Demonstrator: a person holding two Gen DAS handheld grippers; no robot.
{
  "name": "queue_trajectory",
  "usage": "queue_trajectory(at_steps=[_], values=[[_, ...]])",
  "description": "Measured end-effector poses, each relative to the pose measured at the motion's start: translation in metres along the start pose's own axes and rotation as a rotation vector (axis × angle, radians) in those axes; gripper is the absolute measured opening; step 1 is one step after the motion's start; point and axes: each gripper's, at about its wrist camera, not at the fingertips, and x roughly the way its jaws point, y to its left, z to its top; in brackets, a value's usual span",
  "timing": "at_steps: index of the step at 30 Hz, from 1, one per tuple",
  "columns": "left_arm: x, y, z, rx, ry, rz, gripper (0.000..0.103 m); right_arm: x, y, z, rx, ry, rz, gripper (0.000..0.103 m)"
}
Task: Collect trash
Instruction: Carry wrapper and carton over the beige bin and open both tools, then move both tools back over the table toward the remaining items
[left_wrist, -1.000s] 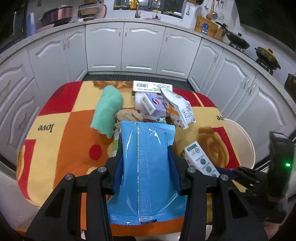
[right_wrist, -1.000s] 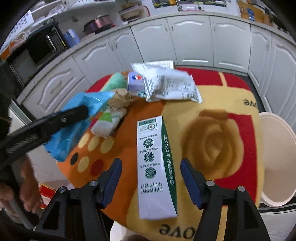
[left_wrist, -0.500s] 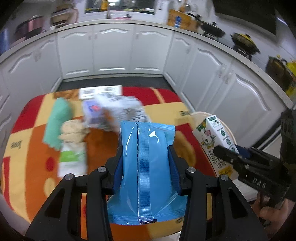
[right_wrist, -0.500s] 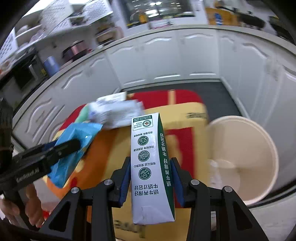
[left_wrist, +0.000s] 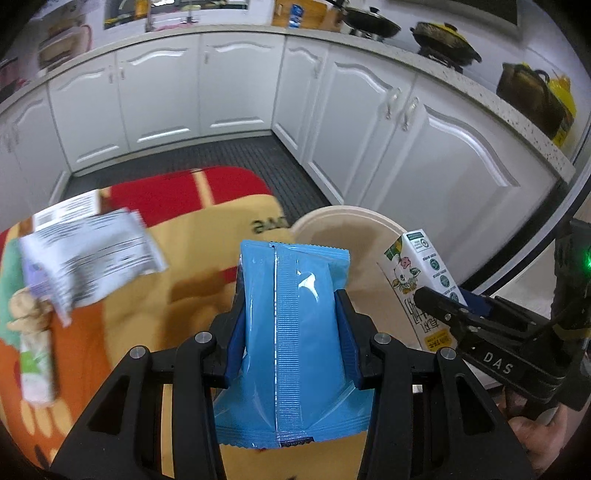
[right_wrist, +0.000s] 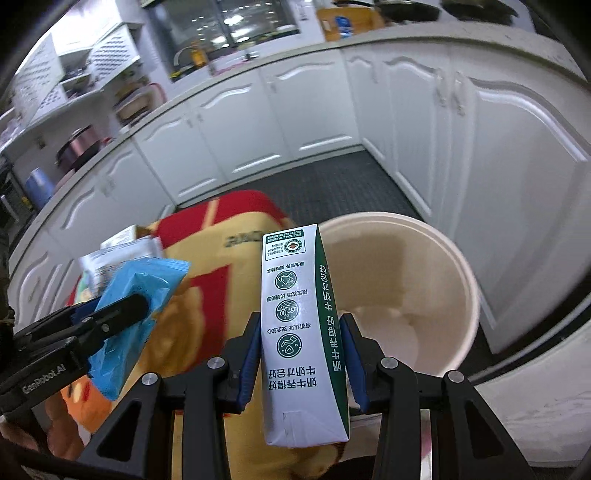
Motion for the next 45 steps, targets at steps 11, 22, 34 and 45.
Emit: queue_trajectory(at_steps=[11,22,34,45], values=[[0.060,-0.035,0.018,0.032,0.054,-0.045,0.044,0.037,-0.055,0.000,0.096,0.056,-0.069,0.040],[0.080,-0.035,0.015,0.012,0.086,-0.096,0.059,0.051,-0.071,0.000,0.150,0.068,-0.102,0.057],[0.068,-0.029,0.016,-0.028,0.070,-0.131,0.063,0.038,-0.069,-0.006,0.170,0.061,-0.104,0.064],[0.048,-0.021,0.008,-0.021,0.034,-0.060,0.063,0.026,-0.053,-0.007,0.136,0.043,-0.094,0.065]])
